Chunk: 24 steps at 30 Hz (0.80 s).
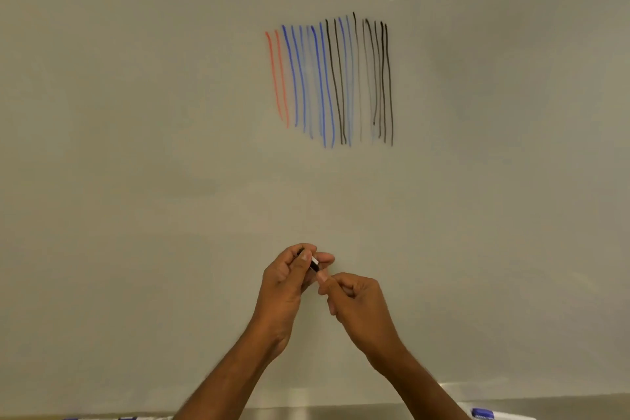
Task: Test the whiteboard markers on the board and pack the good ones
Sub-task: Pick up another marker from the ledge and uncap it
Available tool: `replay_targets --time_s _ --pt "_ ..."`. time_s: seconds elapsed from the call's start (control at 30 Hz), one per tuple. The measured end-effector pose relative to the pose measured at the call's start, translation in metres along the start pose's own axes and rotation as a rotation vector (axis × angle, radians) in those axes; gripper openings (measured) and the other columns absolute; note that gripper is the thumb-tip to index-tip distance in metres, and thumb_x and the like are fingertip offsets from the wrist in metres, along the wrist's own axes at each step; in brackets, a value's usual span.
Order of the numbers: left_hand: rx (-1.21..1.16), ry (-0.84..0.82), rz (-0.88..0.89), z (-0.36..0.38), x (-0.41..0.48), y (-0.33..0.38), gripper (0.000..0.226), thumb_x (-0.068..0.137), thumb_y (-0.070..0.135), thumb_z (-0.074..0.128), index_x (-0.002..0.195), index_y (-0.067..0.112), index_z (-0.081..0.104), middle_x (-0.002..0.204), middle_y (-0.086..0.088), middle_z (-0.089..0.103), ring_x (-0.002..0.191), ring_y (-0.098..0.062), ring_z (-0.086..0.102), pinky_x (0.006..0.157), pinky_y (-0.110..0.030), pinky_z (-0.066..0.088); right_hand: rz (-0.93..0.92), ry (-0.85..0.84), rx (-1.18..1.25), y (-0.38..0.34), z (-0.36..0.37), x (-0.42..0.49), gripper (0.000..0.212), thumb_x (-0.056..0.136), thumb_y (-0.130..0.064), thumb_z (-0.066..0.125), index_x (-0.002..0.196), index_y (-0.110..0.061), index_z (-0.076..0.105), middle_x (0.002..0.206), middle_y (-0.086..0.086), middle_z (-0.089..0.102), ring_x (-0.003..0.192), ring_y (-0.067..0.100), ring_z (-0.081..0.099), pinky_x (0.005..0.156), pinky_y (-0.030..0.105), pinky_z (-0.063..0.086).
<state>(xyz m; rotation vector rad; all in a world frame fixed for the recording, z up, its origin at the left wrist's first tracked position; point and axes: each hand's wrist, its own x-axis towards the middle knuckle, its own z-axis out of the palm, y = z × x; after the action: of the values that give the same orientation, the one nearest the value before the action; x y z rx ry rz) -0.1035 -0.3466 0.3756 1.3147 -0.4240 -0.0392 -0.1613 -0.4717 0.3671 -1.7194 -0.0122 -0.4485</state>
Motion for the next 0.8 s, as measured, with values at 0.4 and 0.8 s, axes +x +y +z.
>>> replay_targets --time_s 0.4,0.8 --pt "0.062 0.286 0.463 -0.041 0.047 0.102 0.023 0.104 0.023 0.056 0.125 0.015 0.060 0.103 -0.006 0.077 0.105 -0.021 0.074 0.101 -0.039 0.052 -0.014 -0.052 0.729 -0.086 -0.020 0.028 0.029 0.100 -0.003 0.045 0.110 -0.004 0.072 0.098 0.022 0.069 0.075 0.024 0.063 0.061 0.027 0.054" --pt "0.429 0.346 0.932 -0.043 0.108 0.150 0.032 0.098 0.009 0.061 0.129 0.015 0.064 0.126 0.011 0.069 0.122 -0.006 0.063 0.106 -0.018 0.046 -0.417 0.385 0.275 -0.154 -0.049 0.075 0.042 0.094 -0.063 0.048 0.106 -0.030 0.071 0.090 -0.004 0.077 0.095 0.014 0.069 0.092 0.033 0.046"
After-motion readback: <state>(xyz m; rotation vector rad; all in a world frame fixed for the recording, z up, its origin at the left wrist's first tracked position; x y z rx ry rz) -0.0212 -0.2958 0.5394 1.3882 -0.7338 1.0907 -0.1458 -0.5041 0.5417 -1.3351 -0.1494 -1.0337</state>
